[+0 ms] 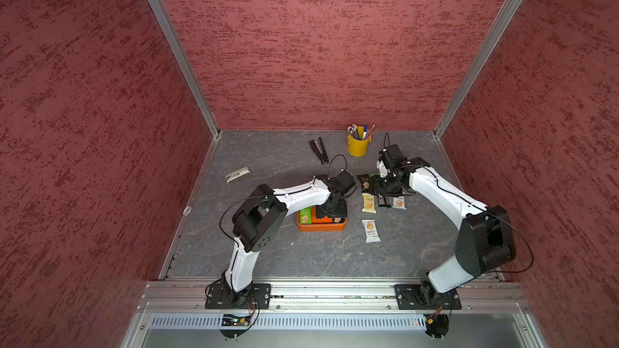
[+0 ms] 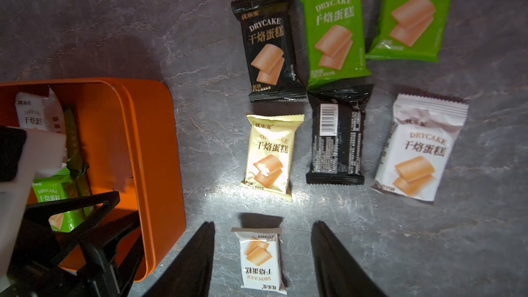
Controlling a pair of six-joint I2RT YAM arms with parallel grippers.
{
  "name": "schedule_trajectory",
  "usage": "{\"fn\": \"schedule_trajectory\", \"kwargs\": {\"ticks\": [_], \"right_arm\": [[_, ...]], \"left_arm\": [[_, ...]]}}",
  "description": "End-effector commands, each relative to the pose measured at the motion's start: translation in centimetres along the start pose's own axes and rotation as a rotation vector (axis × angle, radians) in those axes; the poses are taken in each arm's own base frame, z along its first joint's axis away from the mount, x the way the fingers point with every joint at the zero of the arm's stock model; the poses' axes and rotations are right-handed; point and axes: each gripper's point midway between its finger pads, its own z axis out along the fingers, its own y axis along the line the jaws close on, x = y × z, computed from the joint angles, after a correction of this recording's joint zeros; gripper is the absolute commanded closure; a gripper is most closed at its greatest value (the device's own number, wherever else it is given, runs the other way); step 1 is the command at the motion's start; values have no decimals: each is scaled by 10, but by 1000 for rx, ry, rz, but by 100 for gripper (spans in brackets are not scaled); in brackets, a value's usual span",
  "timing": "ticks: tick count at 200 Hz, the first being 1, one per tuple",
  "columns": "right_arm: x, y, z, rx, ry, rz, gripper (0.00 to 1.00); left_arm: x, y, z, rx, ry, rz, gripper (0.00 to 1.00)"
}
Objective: Take the cookies out of the storage box
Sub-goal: Pick up the cookie from the storage box.
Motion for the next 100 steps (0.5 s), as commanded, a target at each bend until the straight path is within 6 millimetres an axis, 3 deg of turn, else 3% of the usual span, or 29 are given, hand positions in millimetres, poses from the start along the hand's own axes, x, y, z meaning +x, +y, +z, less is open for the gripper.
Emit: {"fn": "schedule_trajectory", "kwargs": {"ticks": [1, 72, 100], "right_arm": [[-6, -5, -3, 23, -6, -6, 41], [-8, -6, -1, 24, -1, -2, 41], [-8, -3, -1, 7, 2, 1, 41]], "left_arm": [[-6, 6, 4, -46, -7, 10, 25], [-9, 51, 4, -175, 14, -17, 23], [-15, 56, -5, -173, -1, -13, 21]]}}
